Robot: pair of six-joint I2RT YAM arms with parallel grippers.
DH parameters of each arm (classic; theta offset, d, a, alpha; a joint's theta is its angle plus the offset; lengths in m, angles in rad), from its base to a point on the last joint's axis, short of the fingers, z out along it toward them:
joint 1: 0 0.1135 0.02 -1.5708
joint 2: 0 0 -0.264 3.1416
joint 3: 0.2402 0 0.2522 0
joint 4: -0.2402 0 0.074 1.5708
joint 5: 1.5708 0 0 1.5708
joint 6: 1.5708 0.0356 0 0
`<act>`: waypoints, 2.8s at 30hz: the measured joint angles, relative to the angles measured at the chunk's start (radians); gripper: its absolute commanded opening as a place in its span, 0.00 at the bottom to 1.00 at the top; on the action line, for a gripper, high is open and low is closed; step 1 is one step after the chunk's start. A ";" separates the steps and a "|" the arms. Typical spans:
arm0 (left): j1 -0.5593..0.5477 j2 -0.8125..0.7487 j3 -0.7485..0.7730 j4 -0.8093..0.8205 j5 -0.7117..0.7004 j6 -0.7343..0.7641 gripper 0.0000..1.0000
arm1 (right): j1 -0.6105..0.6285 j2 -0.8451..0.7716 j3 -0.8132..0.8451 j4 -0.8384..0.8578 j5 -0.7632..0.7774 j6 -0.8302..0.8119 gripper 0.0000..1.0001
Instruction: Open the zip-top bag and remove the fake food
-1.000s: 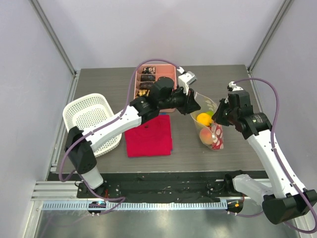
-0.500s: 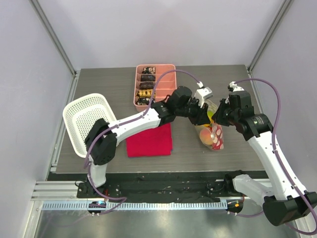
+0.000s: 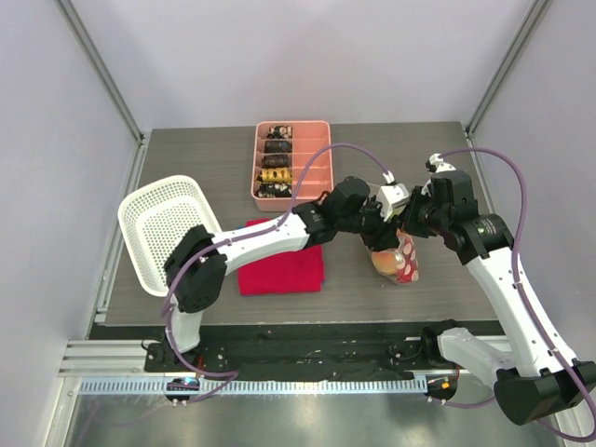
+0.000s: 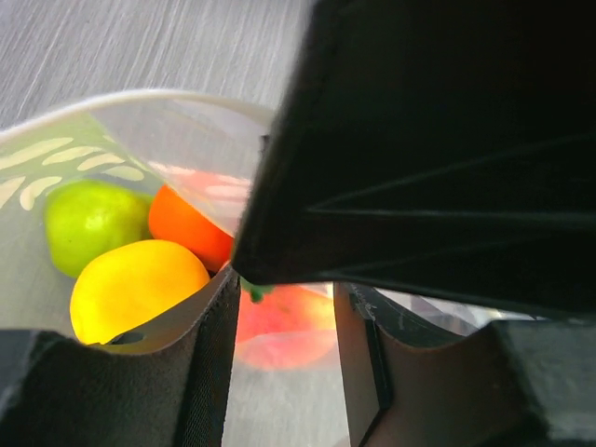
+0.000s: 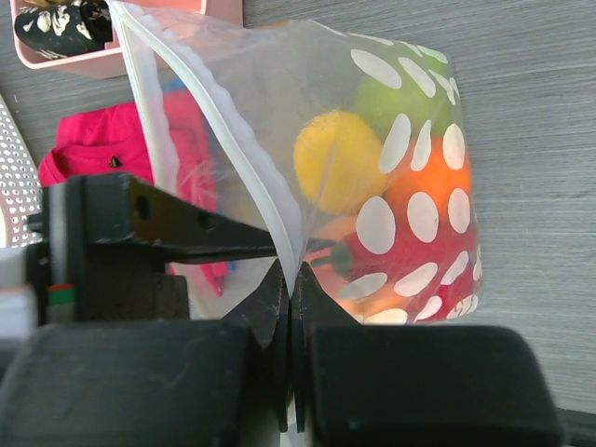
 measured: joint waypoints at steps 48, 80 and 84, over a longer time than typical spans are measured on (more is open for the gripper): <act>0.016 0.073 -0.105 0.367 -0.049 -0.083 0.72 | -0.005 -0.051 0.040 -0.021 -0.025 0.045 0.01; -0.048 -0.191 -0.263 0.273 -0.403 -0.097 0.00 | 0.005 -0.062 -0.008 0.009 0.238 0.062 0.02; -0.048 -0.211 -0.173 0.139 -0.415 -0.103 0.00 | 0.005 -0.056 -0.020 0.008 0.258 0.056 0.01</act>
